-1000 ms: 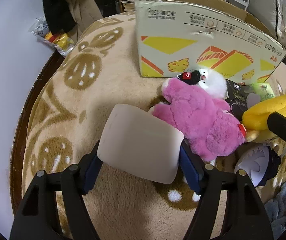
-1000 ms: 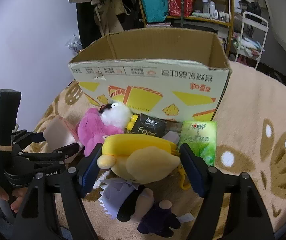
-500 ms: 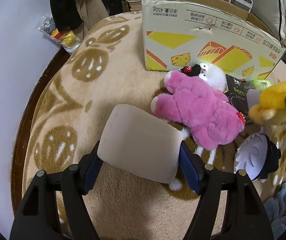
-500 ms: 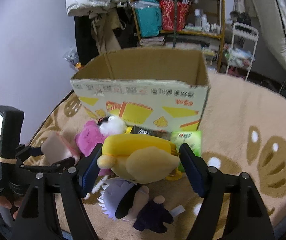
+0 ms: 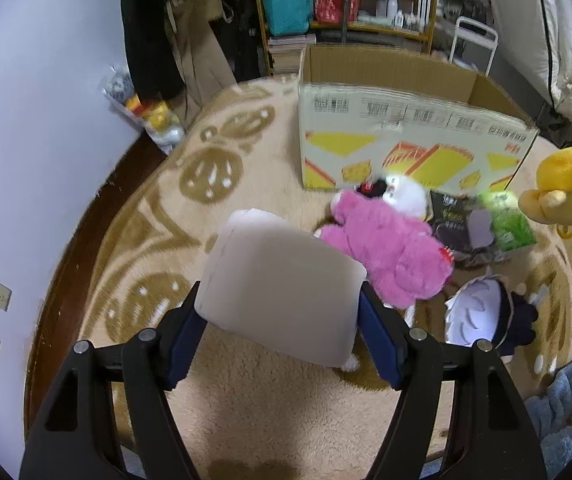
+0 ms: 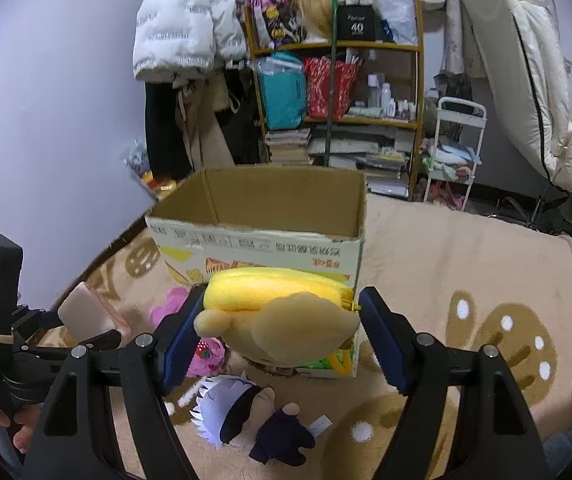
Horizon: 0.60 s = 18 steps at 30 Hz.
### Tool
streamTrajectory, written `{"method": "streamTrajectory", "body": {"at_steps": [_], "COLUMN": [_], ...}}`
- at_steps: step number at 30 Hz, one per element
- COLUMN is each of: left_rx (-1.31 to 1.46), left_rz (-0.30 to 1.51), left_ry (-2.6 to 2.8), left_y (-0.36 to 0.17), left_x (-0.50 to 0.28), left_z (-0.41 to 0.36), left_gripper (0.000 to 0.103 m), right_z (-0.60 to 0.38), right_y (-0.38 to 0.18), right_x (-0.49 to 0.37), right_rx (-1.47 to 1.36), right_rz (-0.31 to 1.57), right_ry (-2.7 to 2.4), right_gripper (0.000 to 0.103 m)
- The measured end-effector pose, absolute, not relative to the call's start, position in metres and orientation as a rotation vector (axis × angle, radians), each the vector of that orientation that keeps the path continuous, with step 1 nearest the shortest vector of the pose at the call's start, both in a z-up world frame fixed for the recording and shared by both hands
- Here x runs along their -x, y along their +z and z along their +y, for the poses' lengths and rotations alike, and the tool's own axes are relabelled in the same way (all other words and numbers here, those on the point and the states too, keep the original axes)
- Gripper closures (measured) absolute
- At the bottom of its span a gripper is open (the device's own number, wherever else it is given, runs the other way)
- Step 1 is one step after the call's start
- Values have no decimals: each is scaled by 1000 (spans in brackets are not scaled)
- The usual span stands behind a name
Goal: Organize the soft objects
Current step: 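Lift the pink cushion with the left gripper while the right gripper lifts the yellow plush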
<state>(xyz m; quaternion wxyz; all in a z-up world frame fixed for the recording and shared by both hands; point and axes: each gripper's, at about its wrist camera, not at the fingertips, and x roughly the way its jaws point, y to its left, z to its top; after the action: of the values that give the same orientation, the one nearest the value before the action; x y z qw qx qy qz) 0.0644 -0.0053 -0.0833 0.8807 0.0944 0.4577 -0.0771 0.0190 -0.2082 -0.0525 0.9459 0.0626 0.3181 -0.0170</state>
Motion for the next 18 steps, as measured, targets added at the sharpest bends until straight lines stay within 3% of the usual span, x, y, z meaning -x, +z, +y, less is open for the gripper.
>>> {"method": "streamTrajectory", "body": {"at_steps": [18], "left_rx": [-190], "left_rz": [611], "left_ry": [-206], "left_y": [-5], "left_x": [-15], "left_z": [-11], "left_gripper": [32], "right_z": [-216], "right_y": [2], "right_x": [18], "right_rx": [-51], "right_rz": [442], "right_ry": [-82], "right_gripper": [23]}}
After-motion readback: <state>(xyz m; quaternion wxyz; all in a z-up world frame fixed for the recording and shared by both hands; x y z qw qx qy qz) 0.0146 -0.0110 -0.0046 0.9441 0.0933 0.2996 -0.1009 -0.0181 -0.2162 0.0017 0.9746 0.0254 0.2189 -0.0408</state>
